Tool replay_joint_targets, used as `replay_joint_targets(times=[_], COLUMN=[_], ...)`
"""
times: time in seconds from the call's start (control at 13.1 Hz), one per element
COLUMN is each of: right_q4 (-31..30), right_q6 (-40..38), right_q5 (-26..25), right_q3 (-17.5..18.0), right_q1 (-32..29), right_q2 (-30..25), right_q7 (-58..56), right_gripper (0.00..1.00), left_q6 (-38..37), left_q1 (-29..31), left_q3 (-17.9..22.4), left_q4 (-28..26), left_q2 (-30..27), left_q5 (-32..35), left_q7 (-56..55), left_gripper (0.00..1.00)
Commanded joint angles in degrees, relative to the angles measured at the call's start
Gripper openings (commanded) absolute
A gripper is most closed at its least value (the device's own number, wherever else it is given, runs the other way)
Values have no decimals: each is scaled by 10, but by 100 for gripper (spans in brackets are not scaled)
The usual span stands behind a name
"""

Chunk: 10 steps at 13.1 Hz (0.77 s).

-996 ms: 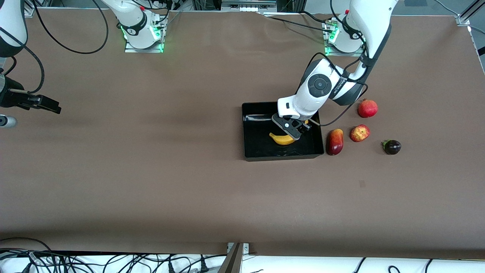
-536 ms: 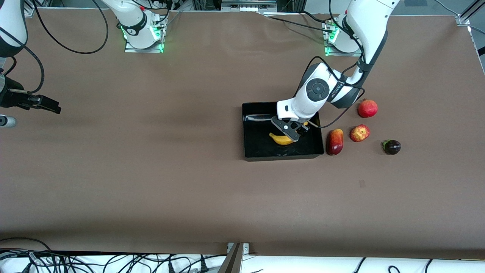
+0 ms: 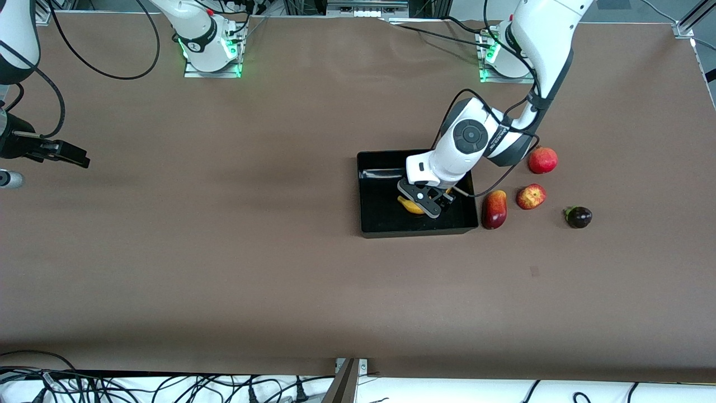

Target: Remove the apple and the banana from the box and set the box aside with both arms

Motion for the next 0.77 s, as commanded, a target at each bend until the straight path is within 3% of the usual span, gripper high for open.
replay_joint_targets(times=[0.0,0.69], right_q4=[4,4], right_q6=[-4,-5], right_q5=[-5,-4], right_q3=[-2,1], right_q1=[2,2], right_q2=[-3,-2], right_q7=[2,3], right_gripper=[100,100], left_q6=[23,71], left_q1=[-4,-19], left_q3=[1,1], left_q4=[14,14], left_q2=[29,85], left_q5=[-2,4], left_q7=[1,0], left_gripper=[100,100])
